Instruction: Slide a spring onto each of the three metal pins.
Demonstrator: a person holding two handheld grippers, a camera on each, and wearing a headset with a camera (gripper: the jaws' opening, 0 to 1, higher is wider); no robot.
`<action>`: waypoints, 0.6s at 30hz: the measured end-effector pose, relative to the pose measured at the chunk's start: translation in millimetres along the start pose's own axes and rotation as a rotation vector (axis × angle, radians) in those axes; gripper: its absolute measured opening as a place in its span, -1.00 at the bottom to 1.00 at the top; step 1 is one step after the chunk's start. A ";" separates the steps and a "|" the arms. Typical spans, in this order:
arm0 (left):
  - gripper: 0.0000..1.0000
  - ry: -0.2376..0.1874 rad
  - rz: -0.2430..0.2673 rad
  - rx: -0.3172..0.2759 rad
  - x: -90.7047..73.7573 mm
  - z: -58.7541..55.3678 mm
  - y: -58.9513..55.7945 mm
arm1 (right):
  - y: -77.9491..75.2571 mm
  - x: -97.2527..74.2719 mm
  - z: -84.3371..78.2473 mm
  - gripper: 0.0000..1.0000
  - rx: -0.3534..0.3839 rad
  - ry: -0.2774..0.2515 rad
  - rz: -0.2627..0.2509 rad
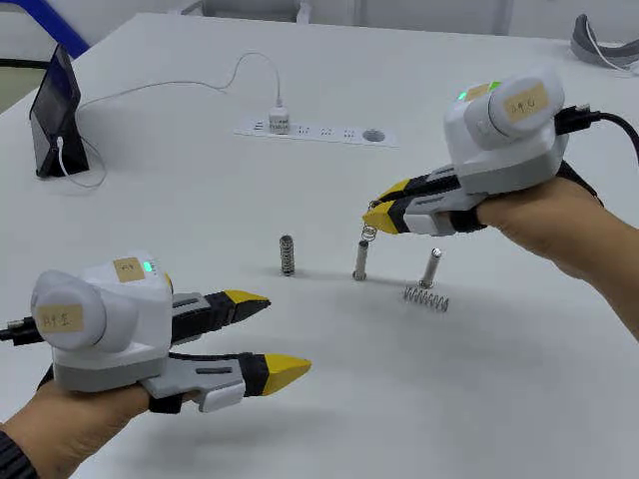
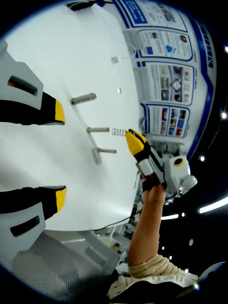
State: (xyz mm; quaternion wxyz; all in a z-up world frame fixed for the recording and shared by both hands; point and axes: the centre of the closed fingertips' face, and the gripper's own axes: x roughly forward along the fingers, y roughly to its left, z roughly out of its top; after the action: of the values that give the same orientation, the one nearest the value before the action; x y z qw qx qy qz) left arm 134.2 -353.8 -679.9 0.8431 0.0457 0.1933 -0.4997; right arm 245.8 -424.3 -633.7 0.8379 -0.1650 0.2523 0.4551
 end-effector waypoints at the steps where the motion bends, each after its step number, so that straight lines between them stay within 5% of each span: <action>1: 0.04 0.001 0.001 0.000 -0.1 -0.3 0.1 | 0.0 0.8 -0.5 -0.76 0.000 0.002 0.001; 18: 0.03 0.005 0.019 -0.008 -2.3 -2.3 2.0 | -2.6 10.5 -9.4 -0.76 0.020 0.024 0.015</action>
State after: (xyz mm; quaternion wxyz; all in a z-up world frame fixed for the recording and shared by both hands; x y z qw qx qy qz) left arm 134.3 -350.3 -681.4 0.8475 0.0452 0.1970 -0.4908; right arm 250.2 -423.3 -647.3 0.8328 -0.1601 0.2683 0.4569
